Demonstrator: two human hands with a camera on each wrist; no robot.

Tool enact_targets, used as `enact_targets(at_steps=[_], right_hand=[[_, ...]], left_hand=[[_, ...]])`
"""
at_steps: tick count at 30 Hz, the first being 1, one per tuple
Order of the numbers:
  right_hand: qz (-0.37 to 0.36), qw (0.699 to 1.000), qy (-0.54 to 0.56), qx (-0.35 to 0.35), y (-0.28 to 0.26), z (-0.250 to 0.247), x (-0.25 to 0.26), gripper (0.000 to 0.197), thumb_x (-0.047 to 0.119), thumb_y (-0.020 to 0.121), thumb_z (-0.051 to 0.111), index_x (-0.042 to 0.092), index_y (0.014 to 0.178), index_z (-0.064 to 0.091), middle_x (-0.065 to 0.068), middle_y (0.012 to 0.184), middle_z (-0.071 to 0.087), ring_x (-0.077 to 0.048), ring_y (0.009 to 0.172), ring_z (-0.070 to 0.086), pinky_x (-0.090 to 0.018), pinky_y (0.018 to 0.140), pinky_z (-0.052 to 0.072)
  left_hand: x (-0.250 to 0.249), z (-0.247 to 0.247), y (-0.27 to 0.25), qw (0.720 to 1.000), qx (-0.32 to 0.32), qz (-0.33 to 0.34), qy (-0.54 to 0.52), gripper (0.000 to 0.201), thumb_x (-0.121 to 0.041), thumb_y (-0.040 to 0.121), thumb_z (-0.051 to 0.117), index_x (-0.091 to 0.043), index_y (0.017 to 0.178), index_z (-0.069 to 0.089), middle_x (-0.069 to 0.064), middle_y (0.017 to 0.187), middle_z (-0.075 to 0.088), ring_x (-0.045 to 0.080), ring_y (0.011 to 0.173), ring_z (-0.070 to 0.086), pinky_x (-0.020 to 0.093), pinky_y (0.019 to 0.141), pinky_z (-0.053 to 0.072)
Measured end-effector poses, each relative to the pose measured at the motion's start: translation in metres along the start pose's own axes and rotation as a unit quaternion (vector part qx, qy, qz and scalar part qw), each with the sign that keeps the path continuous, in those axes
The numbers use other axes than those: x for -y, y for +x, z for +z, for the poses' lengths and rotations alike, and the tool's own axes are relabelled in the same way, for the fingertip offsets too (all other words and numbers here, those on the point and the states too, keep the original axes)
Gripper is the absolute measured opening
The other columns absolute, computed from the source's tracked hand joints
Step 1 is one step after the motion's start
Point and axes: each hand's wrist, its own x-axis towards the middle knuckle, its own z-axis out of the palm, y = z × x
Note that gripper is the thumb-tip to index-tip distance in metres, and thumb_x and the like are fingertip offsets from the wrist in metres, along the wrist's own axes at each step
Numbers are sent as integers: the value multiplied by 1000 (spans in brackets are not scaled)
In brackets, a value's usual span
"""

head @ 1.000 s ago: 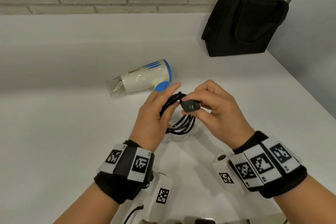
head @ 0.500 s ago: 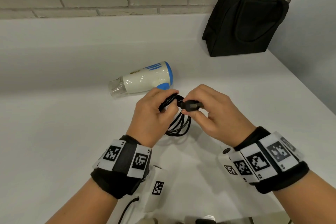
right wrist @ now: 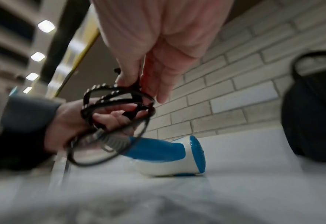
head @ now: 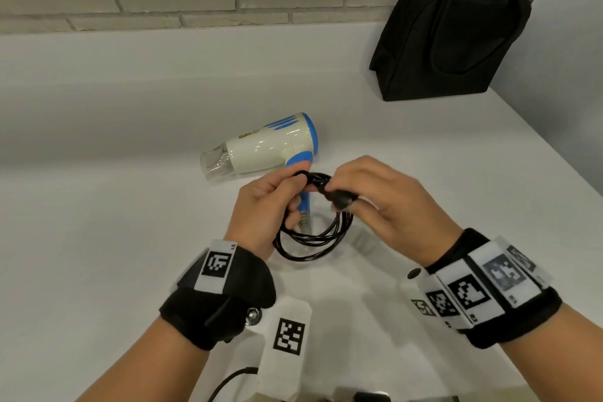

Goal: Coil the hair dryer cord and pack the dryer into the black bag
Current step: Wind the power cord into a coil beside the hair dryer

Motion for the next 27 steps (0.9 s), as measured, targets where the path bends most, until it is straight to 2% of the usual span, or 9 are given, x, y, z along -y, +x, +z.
enact_targets(at_steps=[3,6,9,13,15,17,21,25,27], right_hand=[[136,965,189,-117,2,-3,-5,10,21,77,60,23,87,58,10,83,58,2,77,56,-11,74,45],[239,899,336,-149,2,2,-6,20,8,81,61,27,84,55,-1,90,60,-2,77,62,-22,75,55],[281,872,374,-145,5,3,-3,23,3,84,55,26,85,53,-7,104,52,1,75,61,-23,76,56],[306,862,392,-95,2,-7,-9,13,9,89,48,22,85,50,5,89,58,10,76,59,-6,75,45],[317,831,452,-74,4,-6,-10,10,14,91,43,22,86,47,3,90,60,-6,88,61,-17,83,47],[337,803,487,-66,9,0,-6,8,20,93,40,24,86,42,-1,93,61,-18,89,62,-28,80,50],[351,799,479,-87,18,15,7,8,25,93,39,26,85,39,-4,84,52,-16,61,57,-34,71,49],[366,809,450,-100,20,23,11,10,21,93,42,24,84,41,-2,79,52,-10,49,49,-22,54,46],[372,803,452,-115,18,31,13,12,19,93,42,23,82,42,-1,77,53,-7,45,46,-21,50,43]], left_hand=[[-6,-1,0,987,55,103,114,33,1,83,54,-29,95,61,-17,59,70,0,46,51,10,53,46],[1,-2,-5,978,51,131,153,39,2,80,58,-34,94,57,-15,66,70,-6,69,62,10,70,50],[13,-5,-6,970,11,128,205,34,-3,80,58,-37,86,56,-9,72,67,-5,63,58,6,61,44],[13,2,-8,960,45,128,243,18,-17,88,51,-27,74,57,-1,66,64,-3,55,53,6,58,41],[10,4,-9,964,48,144,219,19,-17,90,47,-26,75,54,-7,63,60,-4,58,55,9,63,44],[9,5,-8,973,35,146,175,19,-15,90,45,-26,78,54,-8,64,59,-1,60,55,11,64,46],[15,4,-7,994,5,88,69,26,-1,87,48,-24,82,58,-5,72,59,-2,60,55,11,64,47],[18,3,-7,1000,11,22,-5,43,18,79,44,-21,91,58,-4,76,58,5,69,53,28,81,45],[20,2,-8,1000,16,19,1,54,24,77,39,-25,95,53,-2,79,55,4,70,51,23,78,45]])
